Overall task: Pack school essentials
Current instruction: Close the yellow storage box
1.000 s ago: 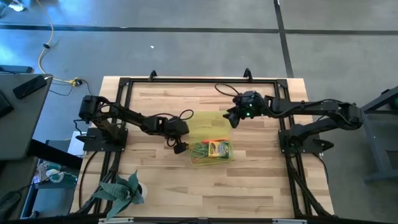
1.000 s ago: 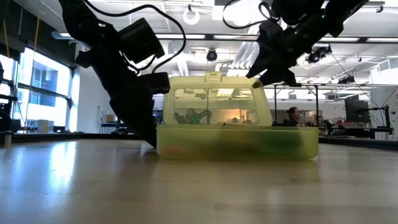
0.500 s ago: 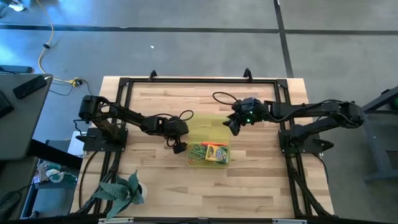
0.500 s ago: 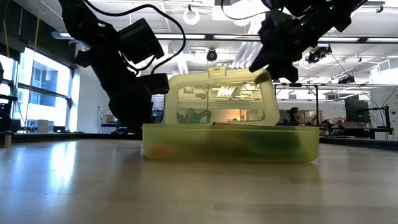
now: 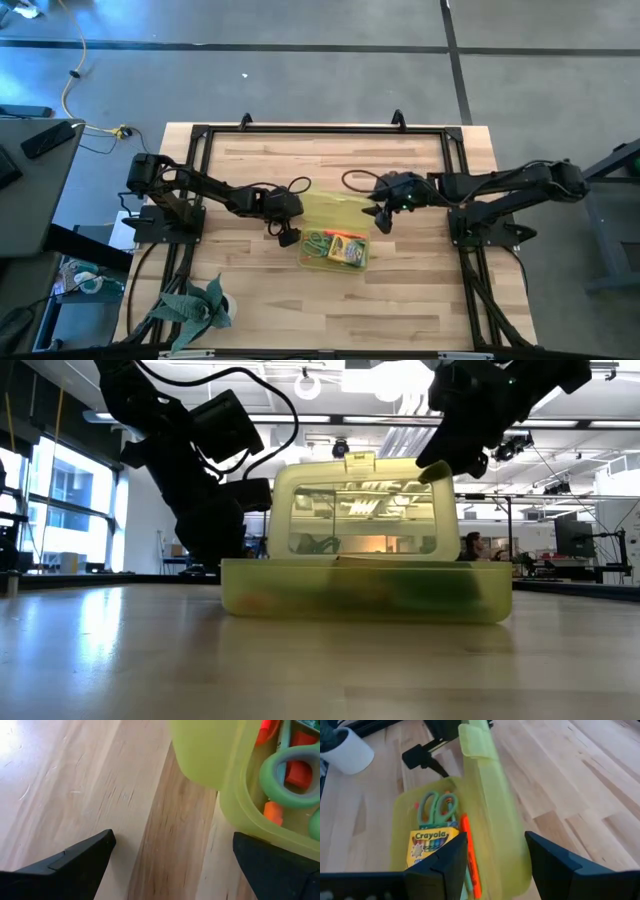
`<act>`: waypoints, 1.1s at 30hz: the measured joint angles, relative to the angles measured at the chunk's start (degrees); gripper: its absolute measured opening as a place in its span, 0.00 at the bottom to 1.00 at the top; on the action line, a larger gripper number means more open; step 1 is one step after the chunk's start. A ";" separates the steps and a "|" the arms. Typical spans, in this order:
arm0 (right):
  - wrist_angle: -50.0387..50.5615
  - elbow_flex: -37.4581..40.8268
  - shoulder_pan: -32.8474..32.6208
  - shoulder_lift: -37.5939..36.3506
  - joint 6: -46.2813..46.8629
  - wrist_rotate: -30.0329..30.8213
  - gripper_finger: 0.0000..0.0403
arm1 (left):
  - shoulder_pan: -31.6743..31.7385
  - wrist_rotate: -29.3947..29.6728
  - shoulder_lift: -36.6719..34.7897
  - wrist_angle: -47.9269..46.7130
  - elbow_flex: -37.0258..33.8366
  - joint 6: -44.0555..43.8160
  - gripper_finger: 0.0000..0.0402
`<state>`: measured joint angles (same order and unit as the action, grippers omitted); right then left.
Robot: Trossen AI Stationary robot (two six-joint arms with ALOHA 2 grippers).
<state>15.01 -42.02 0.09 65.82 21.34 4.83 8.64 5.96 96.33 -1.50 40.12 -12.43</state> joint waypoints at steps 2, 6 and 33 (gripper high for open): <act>0.01 0.00 -1.30 0.00 -0.04 1.11 0.46 | -0.02 0.49 0.04 0.00 -0.02 0.00 0.99; 0.21 0.00 -3.33 0.00 0.28 1.45 0.46 | -0.02 0.78 0.05 -0.02 -0.02 -0.02 0.99; -1.01 0.00 -12.96 0.02 -0.36 5.82 0.46 | 1.90 4.22 -2.78 -8.24 0.52 0.04 0.99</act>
<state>14.01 -42.02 -12.87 65.84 20.98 10.64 10.55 10.17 93.56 -9.74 40.64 -12.39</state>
